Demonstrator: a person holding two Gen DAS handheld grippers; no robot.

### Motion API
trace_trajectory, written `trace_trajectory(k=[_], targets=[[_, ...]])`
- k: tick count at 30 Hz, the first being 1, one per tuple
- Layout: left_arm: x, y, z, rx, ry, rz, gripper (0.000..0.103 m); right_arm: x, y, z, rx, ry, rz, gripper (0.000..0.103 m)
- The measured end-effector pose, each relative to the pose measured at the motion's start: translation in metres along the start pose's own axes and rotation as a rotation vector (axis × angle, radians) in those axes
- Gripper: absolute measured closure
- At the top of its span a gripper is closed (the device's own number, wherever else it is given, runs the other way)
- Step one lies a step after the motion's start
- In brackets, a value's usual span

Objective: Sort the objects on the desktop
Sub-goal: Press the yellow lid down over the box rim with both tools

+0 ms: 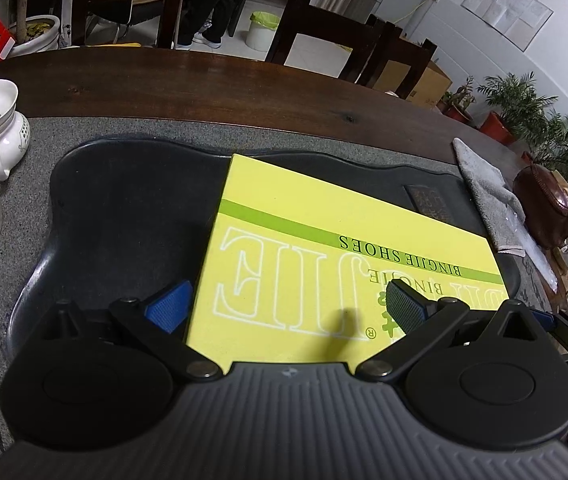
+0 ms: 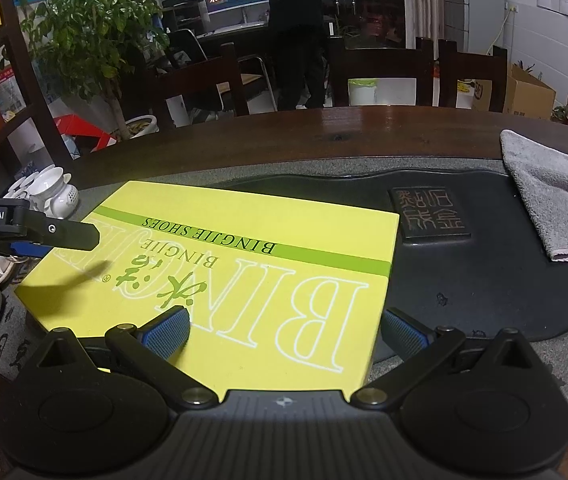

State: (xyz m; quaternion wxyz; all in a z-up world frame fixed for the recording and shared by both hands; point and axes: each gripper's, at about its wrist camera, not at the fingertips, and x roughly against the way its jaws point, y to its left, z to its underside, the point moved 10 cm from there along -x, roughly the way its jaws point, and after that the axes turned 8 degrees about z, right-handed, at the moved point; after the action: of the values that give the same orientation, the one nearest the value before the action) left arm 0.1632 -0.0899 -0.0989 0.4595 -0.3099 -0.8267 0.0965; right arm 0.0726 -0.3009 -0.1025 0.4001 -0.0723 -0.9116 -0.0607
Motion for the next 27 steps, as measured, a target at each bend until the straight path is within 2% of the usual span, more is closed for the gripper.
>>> trace_trajectory(k=[16,27], targets=[[0.000,-0.002,0.000,-0.011,0.011,-0.013,0.001,0.000,0.000,0.006,0.000,0.005,0.001,0.000],[0.013,-0.006,0.009,-0.023,0.003,-0.037,0.001,0.011,-0.001,0.011,-0.017,-0.009,0.014,0.000]])
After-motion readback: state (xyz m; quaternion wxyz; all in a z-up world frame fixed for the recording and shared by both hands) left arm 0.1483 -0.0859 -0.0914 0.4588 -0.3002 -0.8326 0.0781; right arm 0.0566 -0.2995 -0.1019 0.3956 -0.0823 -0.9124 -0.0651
